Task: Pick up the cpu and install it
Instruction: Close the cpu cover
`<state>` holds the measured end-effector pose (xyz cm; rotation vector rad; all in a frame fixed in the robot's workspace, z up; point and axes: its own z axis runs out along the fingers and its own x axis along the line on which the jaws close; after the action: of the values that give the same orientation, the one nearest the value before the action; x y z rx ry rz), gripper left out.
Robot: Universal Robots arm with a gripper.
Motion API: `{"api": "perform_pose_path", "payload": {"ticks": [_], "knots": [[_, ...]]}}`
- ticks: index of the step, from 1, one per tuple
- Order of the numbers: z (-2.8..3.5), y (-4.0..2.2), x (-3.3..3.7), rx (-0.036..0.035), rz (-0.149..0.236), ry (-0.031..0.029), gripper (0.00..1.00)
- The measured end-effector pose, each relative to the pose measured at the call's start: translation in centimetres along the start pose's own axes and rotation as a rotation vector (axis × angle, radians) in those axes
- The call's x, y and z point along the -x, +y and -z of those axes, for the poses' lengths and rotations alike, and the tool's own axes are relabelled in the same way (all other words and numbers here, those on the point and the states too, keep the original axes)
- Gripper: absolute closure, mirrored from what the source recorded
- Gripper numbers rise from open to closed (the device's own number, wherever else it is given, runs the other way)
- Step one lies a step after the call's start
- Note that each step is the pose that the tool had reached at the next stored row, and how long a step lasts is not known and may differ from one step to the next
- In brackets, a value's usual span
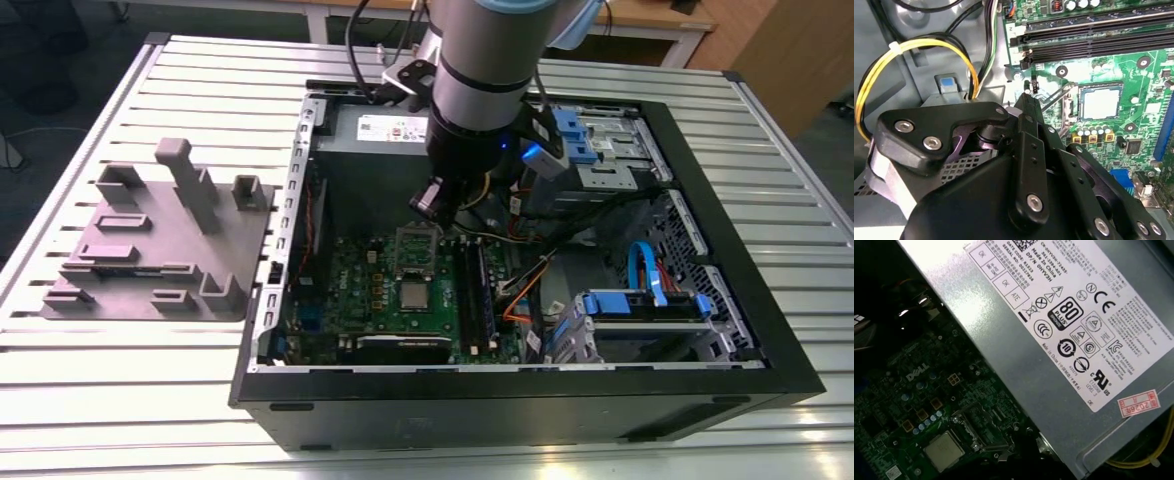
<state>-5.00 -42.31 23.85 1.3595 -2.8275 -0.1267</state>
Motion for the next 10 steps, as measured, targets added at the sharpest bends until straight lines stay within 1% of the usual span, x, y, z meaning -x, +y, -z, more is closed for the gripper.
{"api": "perform_pose_path", "payload": {"ticks": [2,6,10], "knots": [[0.00,0.10,-0.08,0.0031,0.008,-0.0030,0.90],[0.04,0.27,-0.28,0.0040,0.023,-0.0022,0.90],[0.21,0.33,-0.32,0.0049,0.034,-0.0023,0.90]]}}
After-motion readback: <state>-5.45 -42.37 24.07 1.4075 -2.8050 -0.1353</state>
